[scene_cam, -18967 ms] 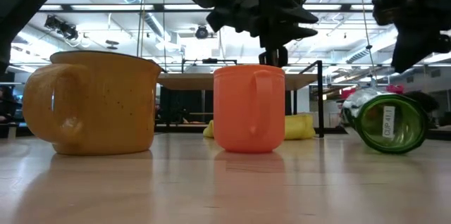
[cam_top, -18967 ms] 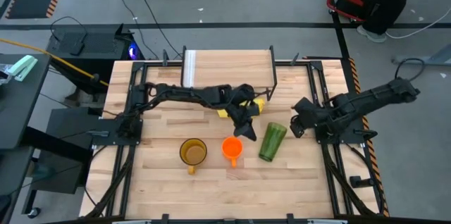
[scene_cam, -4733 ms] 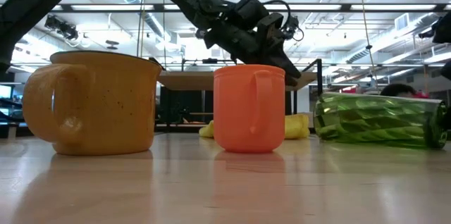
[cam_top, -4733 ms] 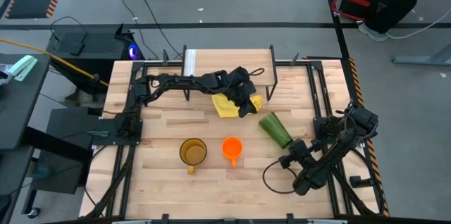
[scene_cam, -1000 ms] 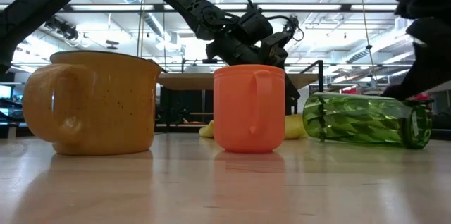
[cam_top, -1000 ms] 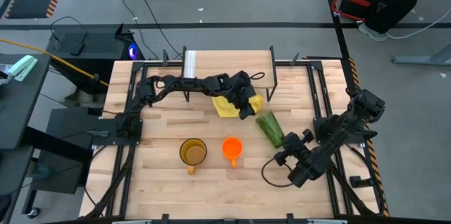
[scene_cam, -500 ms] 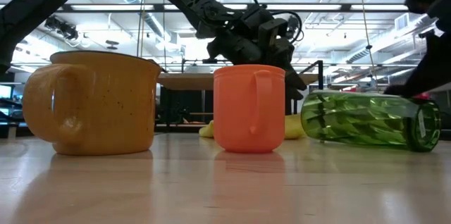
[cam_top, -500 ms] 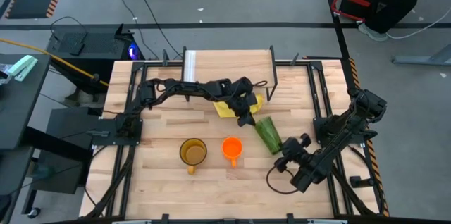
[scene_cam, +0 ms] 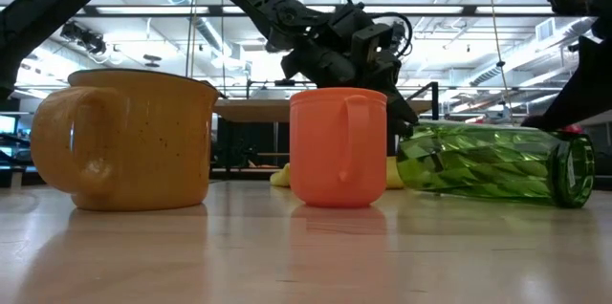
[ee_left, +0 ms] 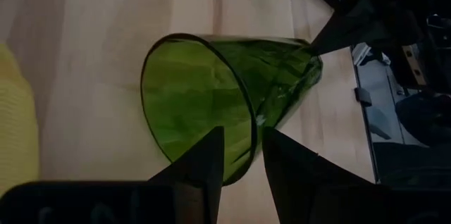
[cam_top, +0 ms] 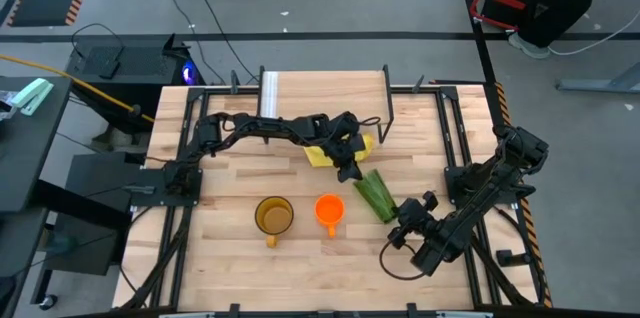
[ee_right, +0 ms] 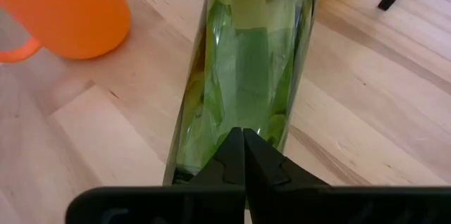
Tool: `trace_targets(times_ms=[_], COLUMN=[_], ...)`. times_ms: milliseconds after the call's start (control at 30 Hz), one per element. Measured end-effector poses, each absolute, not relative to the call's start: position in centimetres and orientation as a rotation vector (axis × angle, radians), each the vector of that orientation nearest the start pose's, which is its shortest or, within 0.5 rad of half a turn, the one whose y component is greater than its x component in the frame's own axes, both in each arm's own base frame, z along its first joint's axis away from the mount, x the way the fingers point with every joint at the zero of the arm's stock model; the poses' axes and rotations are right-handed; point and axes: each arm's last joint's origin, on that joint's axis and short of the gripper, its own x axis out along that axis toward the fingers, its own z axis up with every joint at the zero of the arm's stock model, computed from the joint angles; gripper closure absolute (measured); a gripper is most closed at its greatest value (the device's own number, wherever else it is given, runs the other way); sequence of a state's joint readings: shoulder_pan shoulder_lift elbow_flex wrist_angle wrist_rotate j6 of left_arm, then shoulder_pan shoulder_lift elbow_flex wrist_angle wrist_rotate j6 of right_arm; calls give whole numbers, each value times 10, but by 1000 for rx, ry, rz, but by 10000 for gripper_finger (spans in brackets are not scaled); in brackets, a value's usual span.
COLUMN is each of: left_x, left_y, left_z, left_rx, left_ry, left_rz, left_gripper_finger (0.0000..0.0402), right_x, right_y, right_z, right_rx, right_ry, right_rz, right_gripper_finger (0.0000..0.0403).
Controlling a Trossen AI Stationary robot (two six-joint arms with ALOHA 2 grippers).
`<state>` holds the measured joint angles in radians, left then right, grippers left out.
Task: Stack small to large cups/mugs on shelf
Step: Put the green cup on the shelf
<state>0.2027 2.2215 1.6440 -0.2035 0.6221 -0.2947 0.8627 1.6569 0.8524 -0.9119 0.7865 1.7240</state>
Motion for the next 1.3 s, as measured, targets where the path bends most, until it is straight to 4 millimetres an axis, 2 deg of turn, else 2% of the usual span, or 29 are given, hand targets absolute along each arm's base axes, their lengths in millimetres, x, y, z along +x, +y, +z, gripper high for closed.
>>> trace_targets(times_ms=[167, 400, 633, 1300], left_x=[478, 479, 480, 481], left_y=[73, 60, 59, 51], left_z=[166, 166, 166, 171], left_rx=[-585, -576, -580, -549], left_ry=[777, 791, 791, 769], left_rz=[-307, -328, -338, -376], left_gripper_finger=[297, 326, 348, 373], right_x=[174, 173, 173, 171], right_y=[171, 171, 171, 172], right_z=[144, 144, 144, 148], right_rx=[280, 267, 259, 262], right_ry=[742, 739, 745, 744], right_rz=[-788, -787, -782, -766], right_gripper_finger=[402, 402, 402, 396])
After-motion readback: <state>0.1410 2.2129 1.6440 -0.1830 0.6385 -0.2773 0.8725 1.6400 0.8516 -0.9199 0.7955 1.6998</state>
